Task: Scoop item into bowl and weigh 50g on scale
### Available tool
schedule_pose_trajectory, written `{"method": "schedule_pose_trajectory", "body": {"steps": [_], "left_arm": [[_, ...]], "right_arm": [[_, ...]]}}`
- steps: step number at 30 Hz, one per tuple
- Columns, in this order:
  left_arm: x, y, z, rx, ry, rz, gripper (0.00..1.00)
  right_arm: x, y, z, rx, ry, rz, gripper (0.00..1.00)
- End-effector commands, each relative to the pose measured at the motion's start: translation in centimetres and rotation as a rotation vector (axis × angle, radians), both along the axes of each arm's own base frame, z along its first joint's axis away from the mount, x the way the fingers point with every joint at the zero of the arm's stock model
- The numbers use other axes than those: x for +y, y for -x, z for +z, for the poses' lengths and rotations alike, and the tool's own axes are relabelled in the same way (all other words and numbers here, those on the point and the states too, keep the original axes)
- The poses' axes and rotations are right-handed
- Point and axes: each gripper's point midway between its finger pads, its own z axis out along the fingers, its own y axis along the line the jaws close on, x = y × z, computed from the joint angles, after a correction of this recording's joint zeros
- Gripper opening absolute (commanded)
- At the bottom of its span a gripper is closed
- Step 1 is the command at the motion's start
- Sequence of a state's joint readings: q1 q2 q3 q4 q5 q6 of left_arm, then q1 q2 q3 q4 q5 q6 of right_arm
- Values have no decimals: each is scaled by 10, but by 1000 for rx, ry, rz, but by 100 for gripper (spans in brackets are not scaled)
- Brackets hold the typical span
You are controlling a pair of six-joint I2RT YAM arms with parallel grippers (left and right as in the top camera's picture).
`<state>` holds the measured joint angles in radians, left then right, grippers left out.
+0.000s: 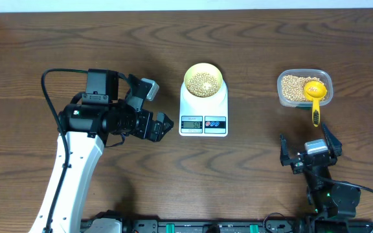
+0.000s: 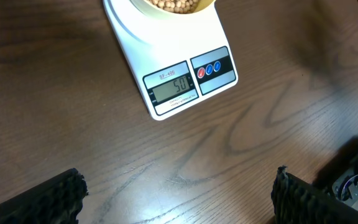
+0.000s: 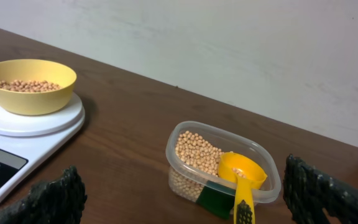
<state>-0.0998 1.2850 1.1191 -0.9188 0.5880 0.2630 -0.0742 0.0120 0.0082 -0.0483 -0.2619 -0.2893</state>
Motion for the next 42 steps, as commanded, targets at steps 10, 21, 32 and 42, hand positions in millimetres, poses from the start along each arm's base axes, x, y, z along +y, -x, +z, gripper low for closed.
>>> {"method": "schedule_pose_trajectory", "body": {"steps": [10, 21, 32, 42], "left_arm": [[2, 1, -3, 8, -8, 2, 98], [2, 1, -3, 8, -8, 2, 98], [2, 1, -3, 8, -8, 2, 98], [2, 0, -3, 8, -8, 2, 98]], "right_arm": [[2, 1, -1, 14, -71, 4, 99], [3, 1, -1, 23, -119, 7, 99], [3, 1, -1, 40, -203, 5, 99], [2, 0, -1, 32, -153, -3, 99]]}}
